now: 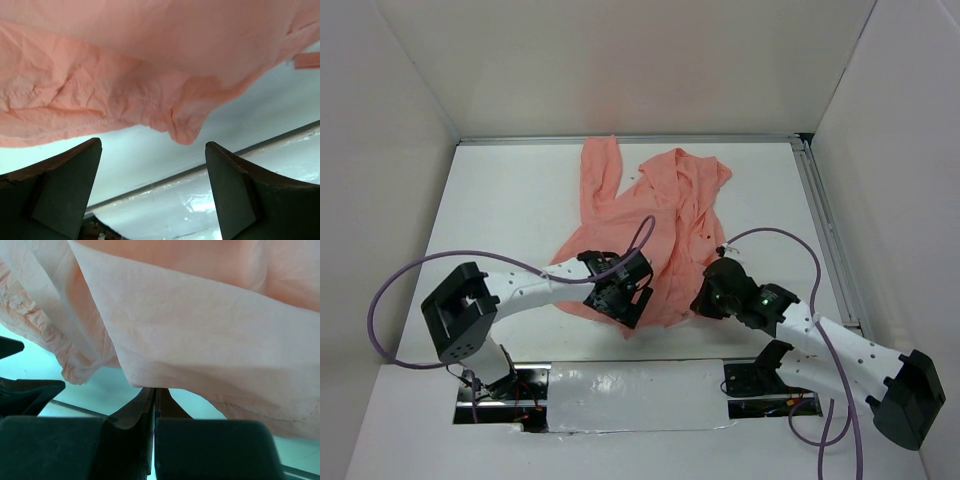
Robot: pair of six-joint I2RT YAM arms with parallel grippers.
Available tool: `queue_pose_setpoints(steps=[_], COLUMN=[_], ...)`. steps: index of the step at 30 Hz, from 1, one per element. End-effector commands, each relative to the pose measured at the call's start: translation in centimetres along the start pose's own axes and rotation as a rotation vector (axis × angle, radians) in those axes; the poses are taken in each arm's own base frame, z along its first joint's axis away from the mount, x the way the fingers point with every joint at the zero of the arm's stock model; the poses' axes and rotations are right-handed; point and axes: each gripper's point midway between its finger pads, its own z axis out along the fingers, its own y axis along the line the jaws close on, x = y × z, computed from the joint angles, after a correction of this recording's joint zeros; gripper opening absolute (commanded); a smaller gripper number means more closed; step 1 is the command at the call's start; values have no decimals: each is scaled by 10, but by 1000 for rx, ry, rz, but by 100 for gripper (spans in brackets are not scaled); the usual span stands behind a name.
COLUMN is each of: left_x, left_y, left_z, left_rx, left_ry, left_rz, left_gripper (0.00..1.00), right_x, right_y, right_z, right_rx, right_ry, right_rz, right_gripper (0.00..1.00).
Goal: Zip up the jacket
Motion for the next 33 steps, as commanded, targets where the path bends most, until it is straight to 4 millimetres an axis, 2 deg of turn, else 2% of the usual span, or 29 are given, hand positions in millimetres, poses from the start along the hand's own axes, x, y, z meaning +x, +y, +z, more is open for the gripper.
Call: queue_pose_setpoints(steps=[1, 7, 9, 13, 19, 21, 23, 26, 33], left_x=[-16, -15, -15, -7, 13, 15, 19, 20, 26], left_y=[-7, -9, -7, -5, -14, -14, -12, -18, -26], left_z=[11, 24, 27, 35, 33, 34, 32, 25, 24], left_rx=[27, 40, 21, -2, 22, 18, -15, 5, 34], left_ry=[-52, -54, -47, -7, 29, 41, 50, 34, 43], left_rz=[65, 104, 94, 92, 98, 84, 83, 99, 125], left_gripper=[96, 92, 88, 87, 78, 71, 70, 71, 77], right_x=[-11, -9, -8, -7, -6, -6, -4, -3, -2], right_y=[7, 6, 4, 0, -6, -6, -8, -9, -12], right_z=[-4, -2, 0, 1, 4, 6, 7, 8, 10], right_rx=[-31, -43, -38, -24, -20, -21, -18, -18, -14], right_ry=[-21, -13, -8, -5, 2, 3, 11, 15, 15], right_rz=[-20, -5, 2, 3, 10, 9, 12, 12, 19], right_gripper=[0, 0, 0, 0, 0, 0, 0, 0, 0])
